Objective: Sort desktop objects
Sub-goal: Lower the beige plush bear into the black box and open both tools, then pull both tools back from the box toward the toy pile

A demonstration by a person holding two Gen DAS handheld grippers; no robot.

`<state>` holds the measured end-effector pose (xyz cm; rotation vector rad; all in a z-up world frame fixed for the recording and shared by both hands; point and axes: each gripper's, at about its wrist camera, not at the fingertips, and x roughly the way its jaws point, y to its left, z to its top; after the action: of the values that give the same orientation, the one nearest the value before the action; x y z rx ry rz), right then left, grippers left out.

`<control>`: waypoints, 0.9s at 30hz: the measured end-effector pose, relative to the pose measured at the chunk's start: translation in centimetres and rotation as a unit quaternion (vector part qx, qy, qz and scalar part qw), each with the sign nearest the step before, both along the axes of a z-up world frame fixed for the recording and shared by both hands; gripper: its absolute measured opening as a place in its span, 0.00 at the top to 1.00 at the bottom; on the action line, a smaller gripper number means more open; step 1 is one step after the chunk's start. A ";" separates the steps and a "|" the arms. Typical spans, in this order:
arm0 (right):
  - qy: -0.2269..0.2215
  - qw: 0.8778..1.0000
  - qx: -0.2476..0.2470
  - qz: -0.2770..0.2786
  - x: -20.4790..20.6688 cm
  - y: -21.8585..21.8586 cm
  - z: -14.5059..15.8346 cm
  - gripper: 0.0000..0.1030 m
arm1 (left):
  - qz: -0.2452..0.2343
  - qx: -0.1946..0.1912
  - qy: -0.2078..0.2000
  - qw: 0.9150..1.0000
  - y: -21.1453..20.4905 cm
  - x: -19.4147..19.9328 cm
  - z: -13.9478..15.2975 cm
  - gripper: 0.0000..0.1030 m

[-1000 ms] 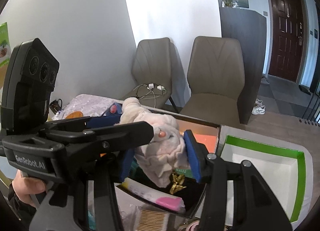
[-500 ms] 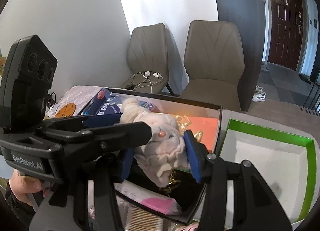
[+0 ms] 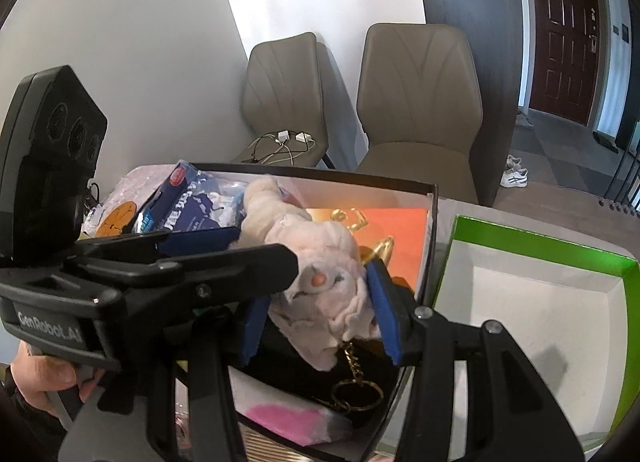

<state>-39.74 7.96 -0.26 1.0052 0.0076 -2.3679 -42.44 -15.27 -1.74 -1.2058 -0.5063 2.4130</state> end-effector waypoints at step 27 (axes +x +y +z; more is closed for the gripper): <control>0.065 0.997 -0.043 -0.009 3.5 2.4 4.6 0.00 | 0.083 0.001 0.042 0.996 -5.6 4.7 4.8 0.22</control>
<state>-36.22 10.38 4.32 0.8134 -0.0549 -2.4250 -37.70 -20.90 3.09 -1.0939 -0.6044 2.5904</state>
